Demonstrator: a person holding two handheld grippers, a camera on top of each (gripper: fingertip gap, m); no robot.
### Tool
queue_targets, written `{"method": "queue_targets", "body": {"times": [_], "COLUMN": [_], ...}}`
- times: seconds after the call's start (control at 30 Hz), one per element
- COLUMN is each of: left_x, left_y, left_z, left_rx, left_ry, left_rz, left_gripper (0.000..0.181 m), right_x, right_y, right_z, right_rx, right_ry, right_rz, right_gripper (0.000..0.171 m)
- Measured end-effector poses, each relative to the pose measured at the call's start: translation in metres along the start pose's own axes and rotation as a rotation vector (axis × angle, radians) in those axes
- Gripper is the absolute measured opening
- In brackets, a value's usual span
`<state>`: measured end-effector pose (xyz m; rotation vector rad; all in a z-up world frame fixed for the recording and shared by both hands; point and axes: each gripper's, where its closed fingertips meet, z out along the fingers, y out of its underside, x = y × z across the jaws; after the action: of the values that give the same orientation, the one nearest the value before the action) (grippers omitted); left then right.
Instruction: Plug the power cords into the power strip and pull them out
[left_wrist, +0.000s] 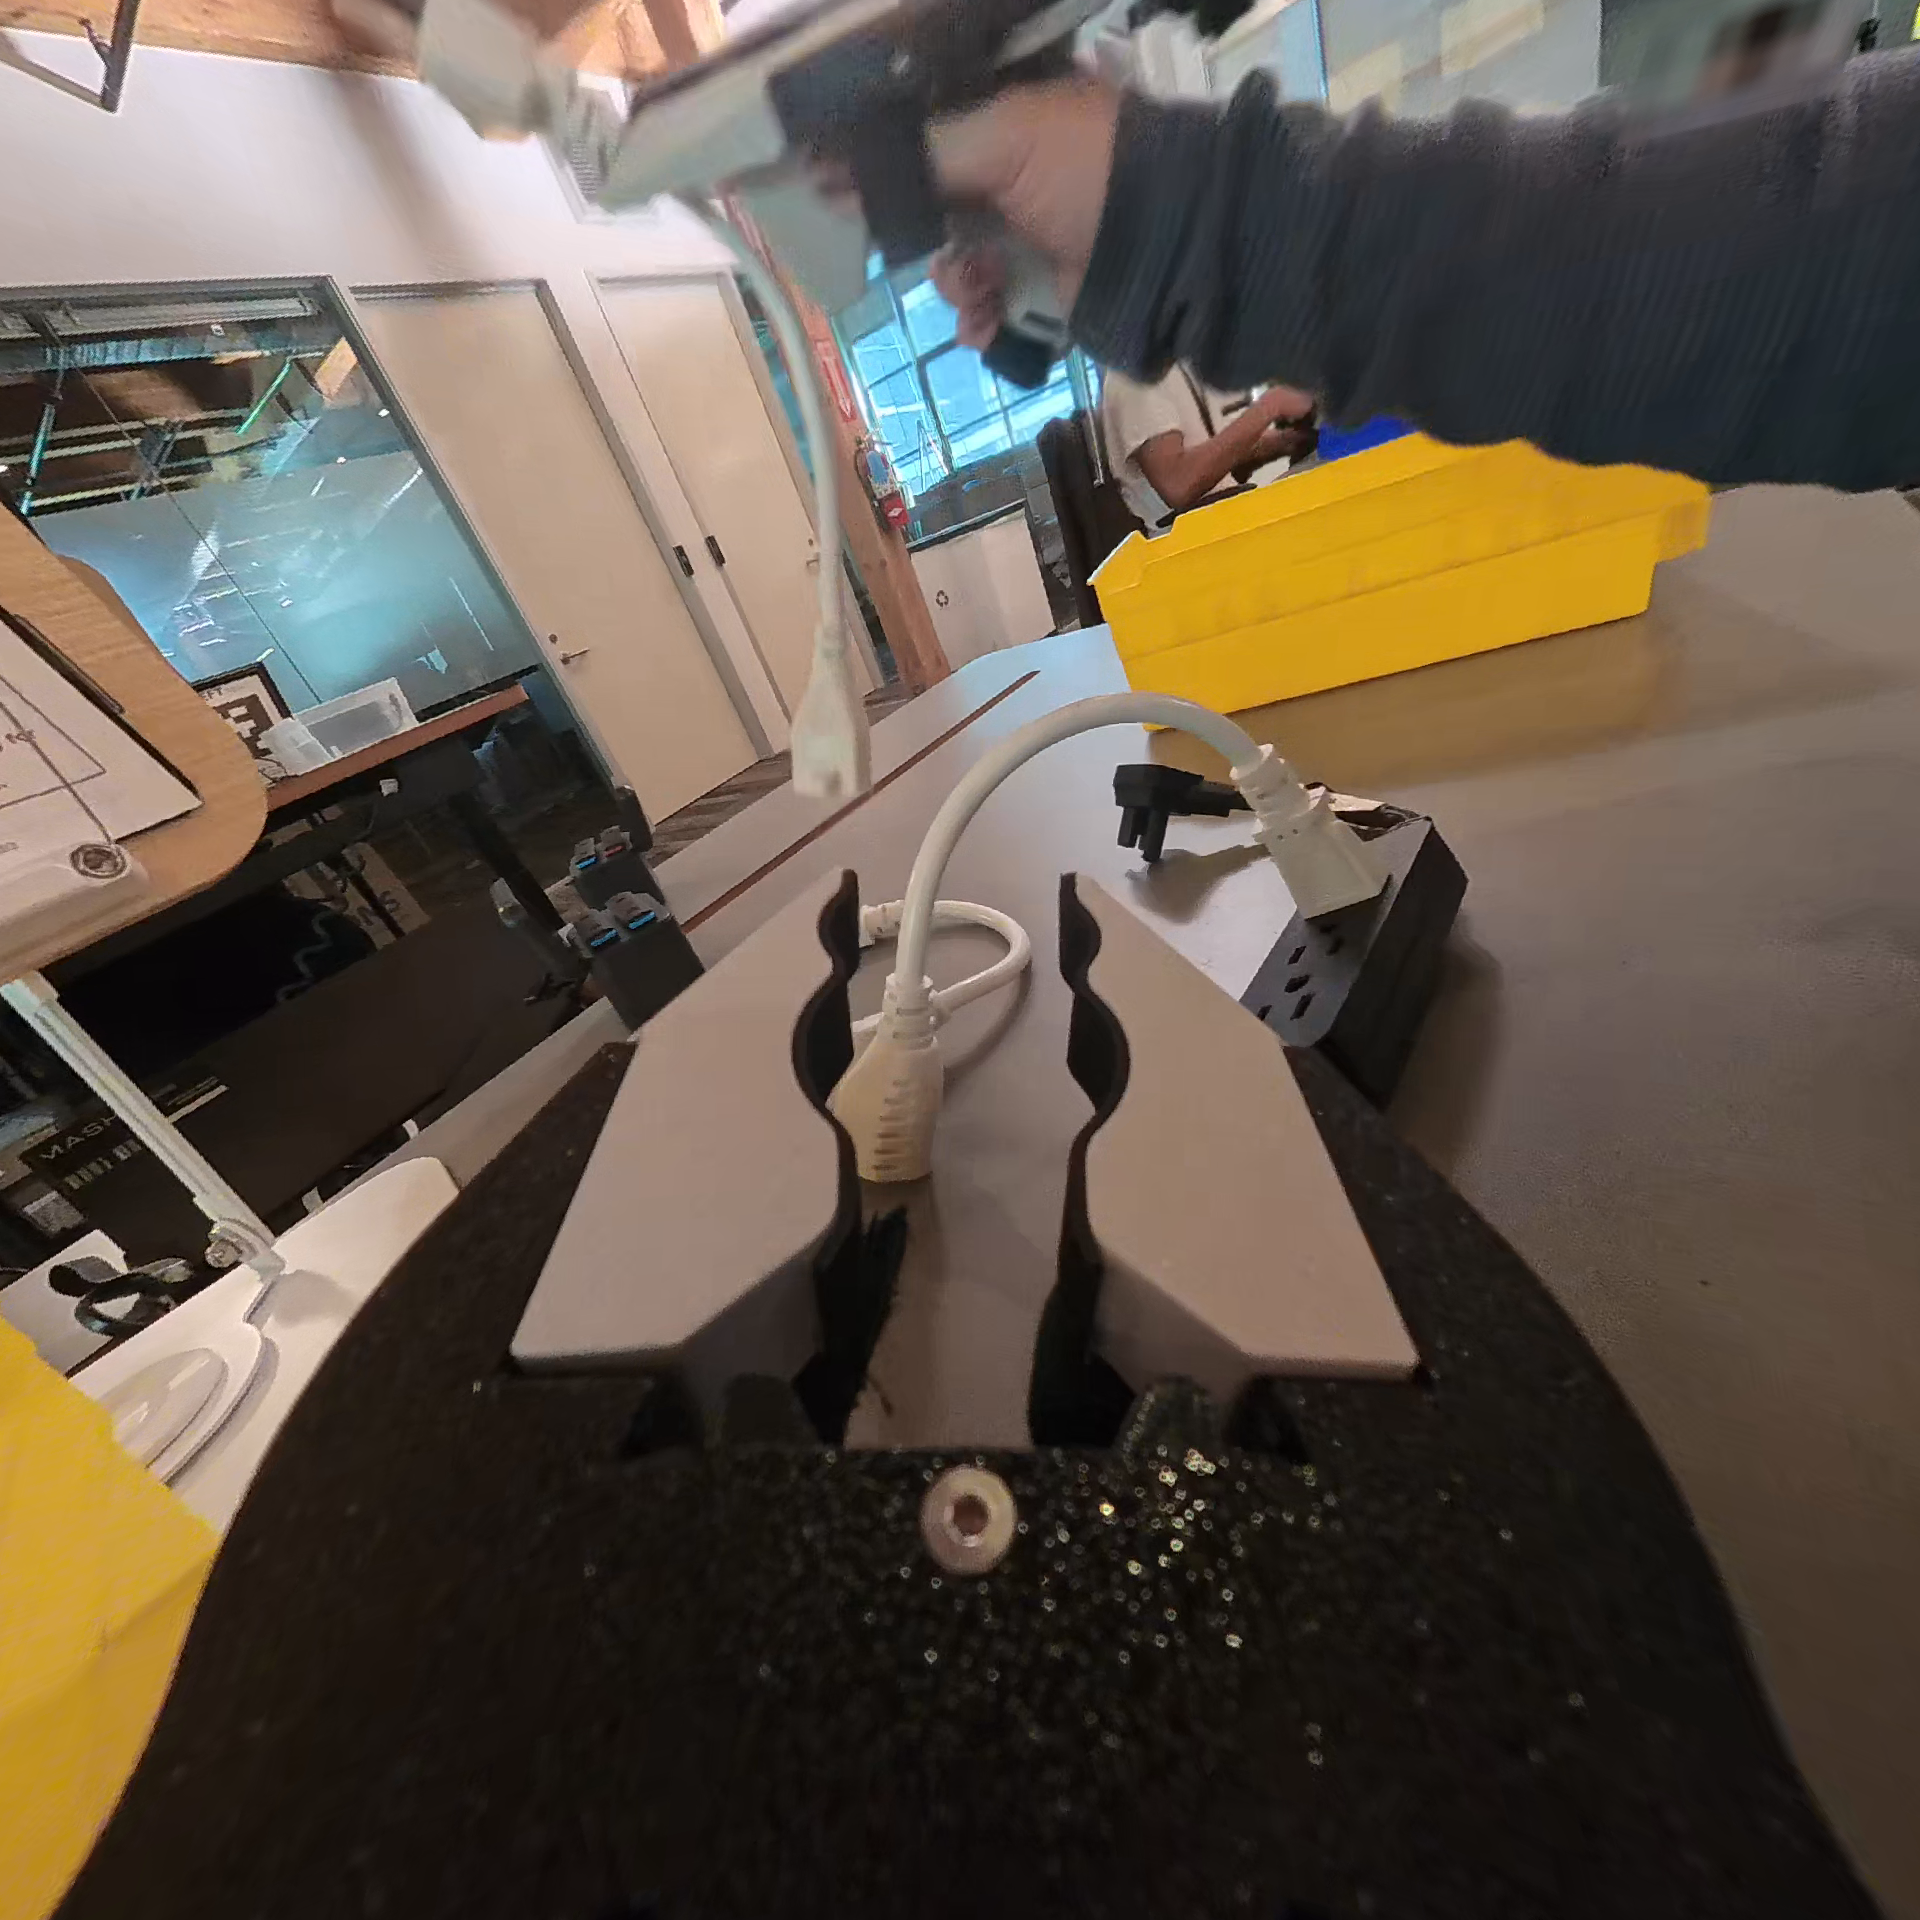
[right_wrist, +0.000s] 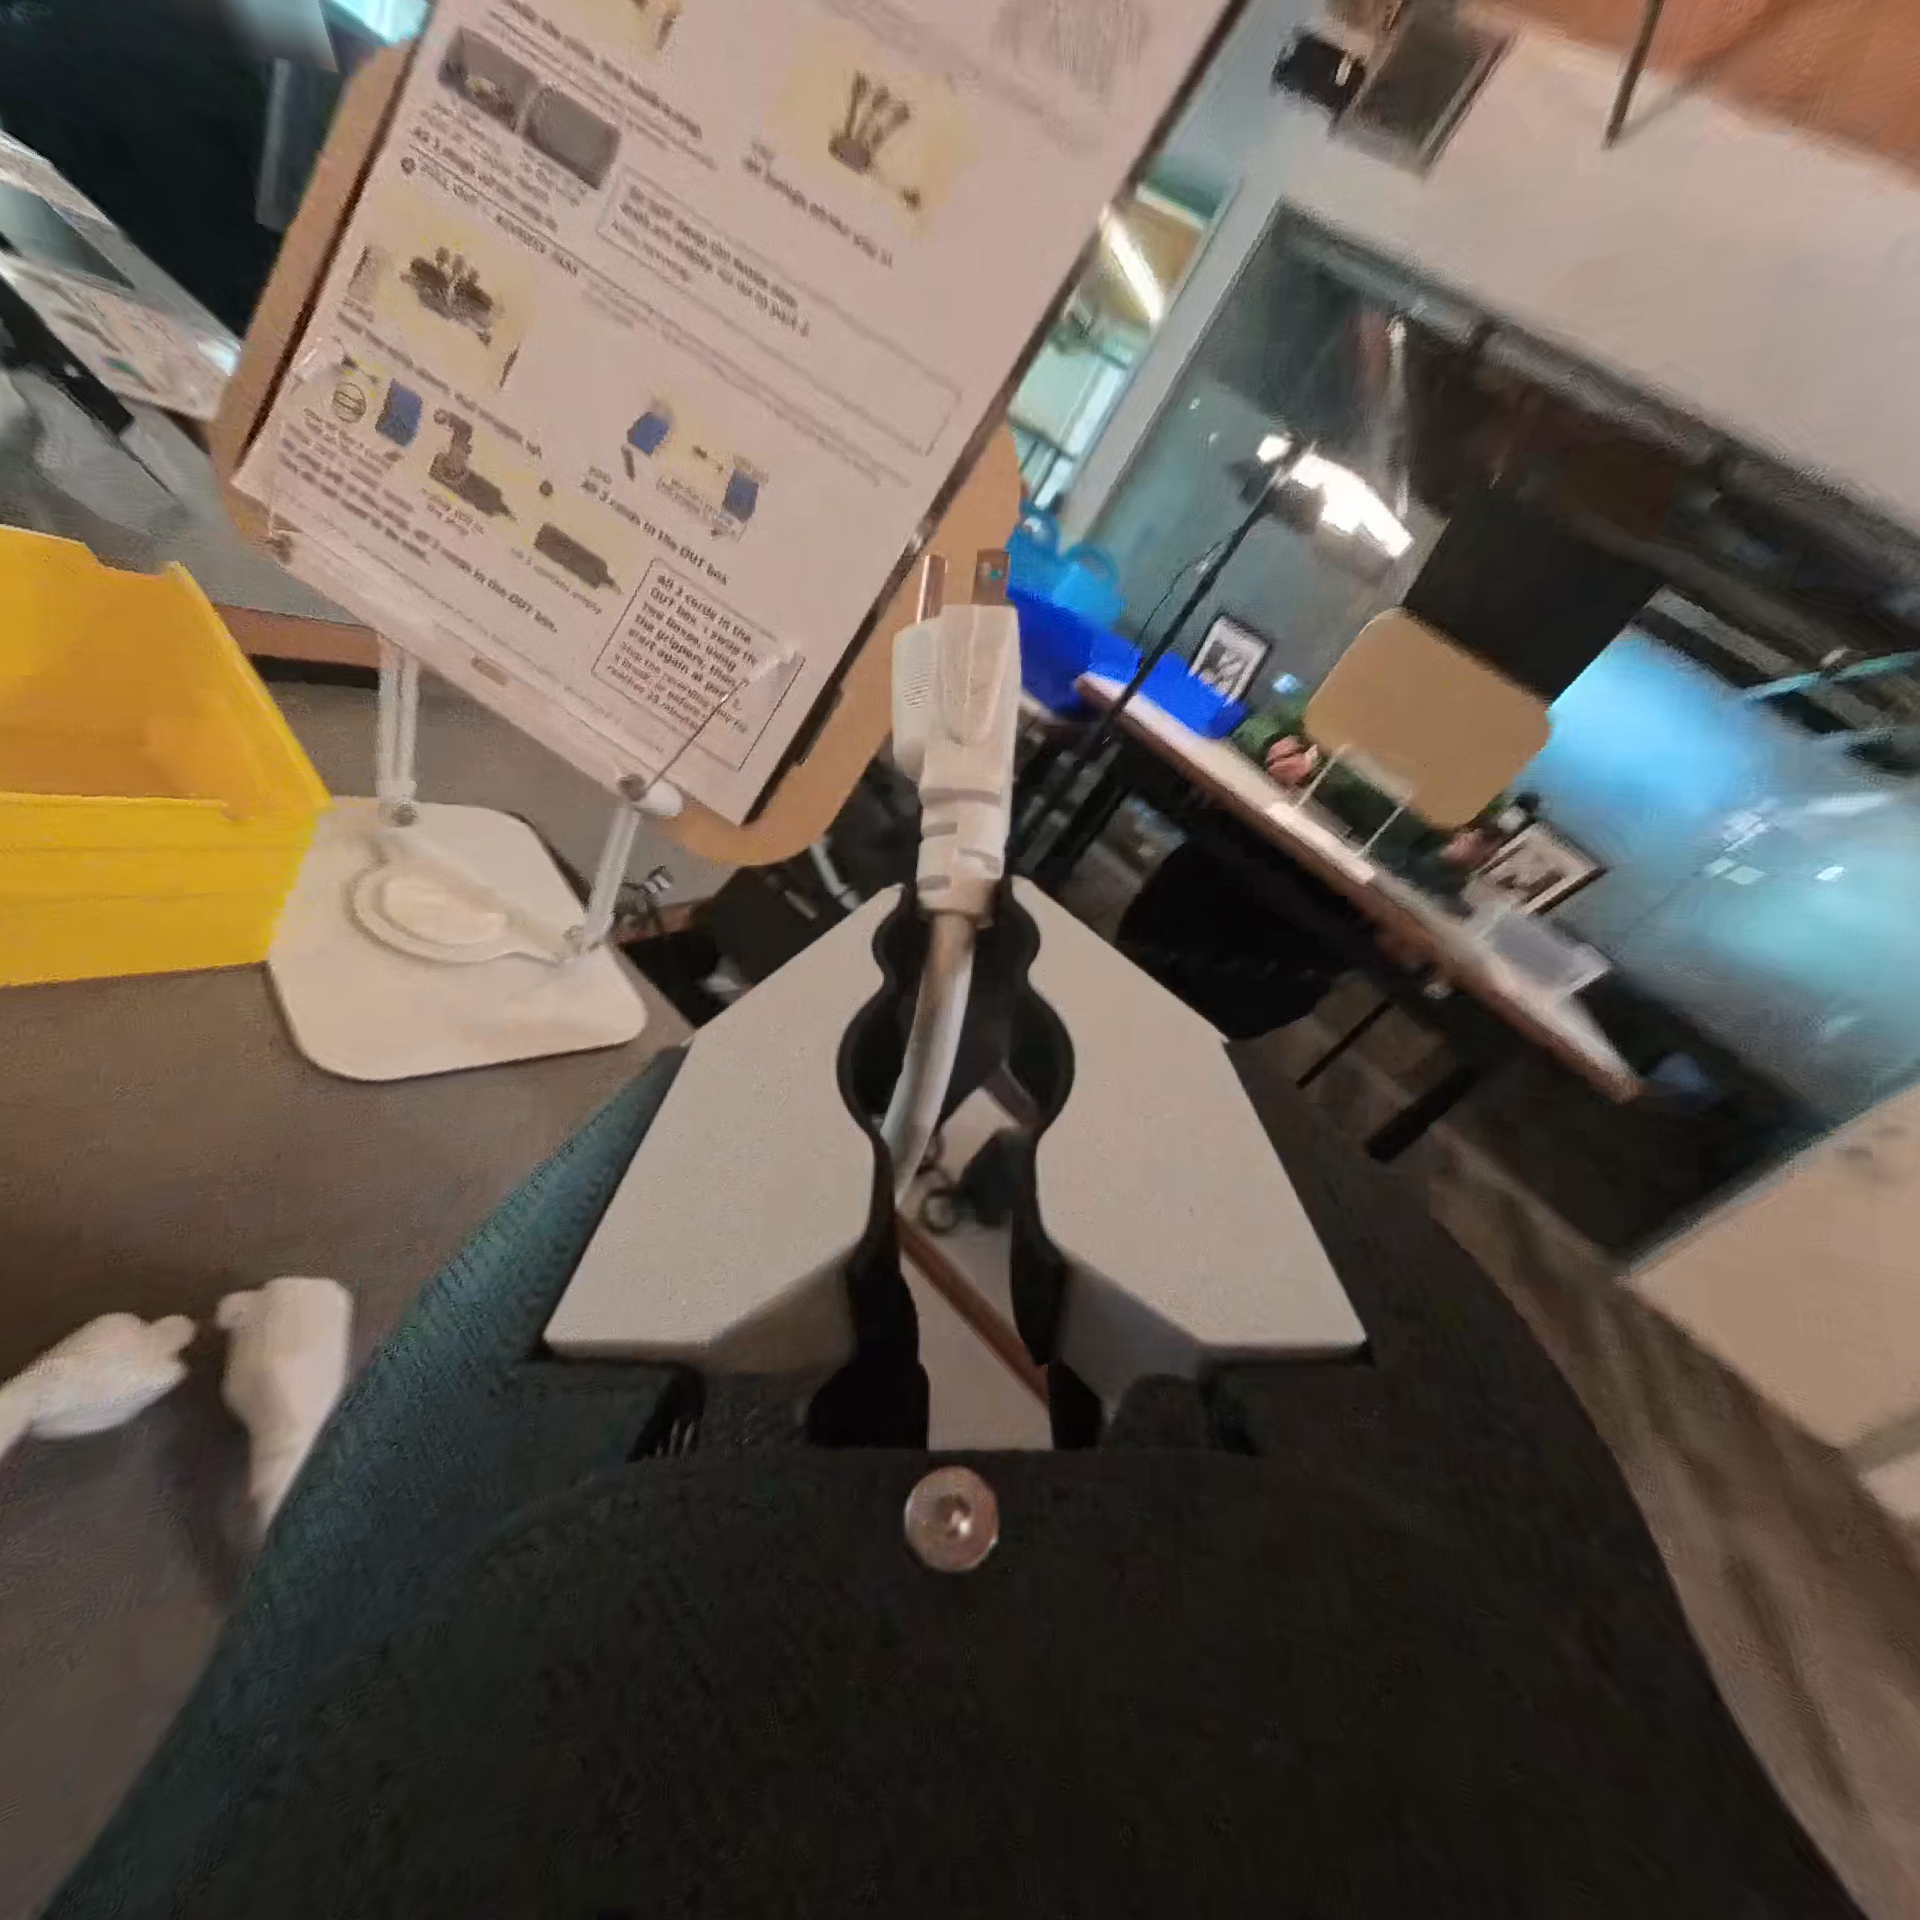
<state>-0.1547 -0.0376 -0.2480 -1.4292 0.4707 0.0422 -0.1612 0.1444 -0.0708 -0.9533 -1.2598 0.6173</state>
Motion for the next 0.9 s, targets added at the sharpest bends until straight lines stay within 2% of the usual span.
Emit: {"method": "queue_targets", "body": {"times": [0.1,0.2,0.27,0.33,0.47,0.57,0.7,0.77,0.8,0.9], "left_x": [0.000,0.003,0.005,0.013,0.035,0.055,0.087,0.106,0.118,0.125], "left_y": [-0.002,-0.008,-0.021,-0.050,-0.105,-0.125,-0.103,-0.088,-0.082,-0.078], "left_z": [-0.001,0.000,0.003,0.009,0.030,0.046,0.054,0.049,0.044,0.042], "left_rx": [0.003,0.011,0.032,0.091,0.127,0.100,-0.103,-0.169,-0.172,-0.119], "left_ry": [-0.009,-0.013,-0.015,0.025,0.156,0.266,0.423,0.505,0.562,0.540], "left_rz": [0.024,0.062,0.044,-0.005,-0.037,0.039,0.073,0.073,0.090,0.122], "left_gripper": [0.037,0.041,0.048,0.061,0.092,0.077,0.071,0.054,0.029,0.026], "right_x": [0.000,-0.013,-0.027,-0.045,-0.090,-0.126,-0.165,-0.178,-0.181,-0.185], "right_y": [-0.036,-0.054,-0.052,-0.042,-0.014,0.012,0.030,0.029,0.030,0.033], "right_z": [-0.047,-0.092,-0.115,-0.131,-0.154,-0.166,-0.182,-0.191,-0.193,-0.196], "right_rx": [0.092,0.132,0.119,0.092,0.041,-0.025,-0.073,-0.027,-0.010,0.011], "right_ry": [0.112,0.197,0.216,0.195,0.033,-0.141,-0.275,-0.289,-0.300,-0.306], "right_rz": [-0.253,-0.451,-0.557,-0.651,-0.833,-0.931,-0.963,-0.930,-0.903,-0.809], "right_gripper": [0.013,0.013,0.013,0.013,0.013,0.013,0.013,0.013,0.013,0.012]}}
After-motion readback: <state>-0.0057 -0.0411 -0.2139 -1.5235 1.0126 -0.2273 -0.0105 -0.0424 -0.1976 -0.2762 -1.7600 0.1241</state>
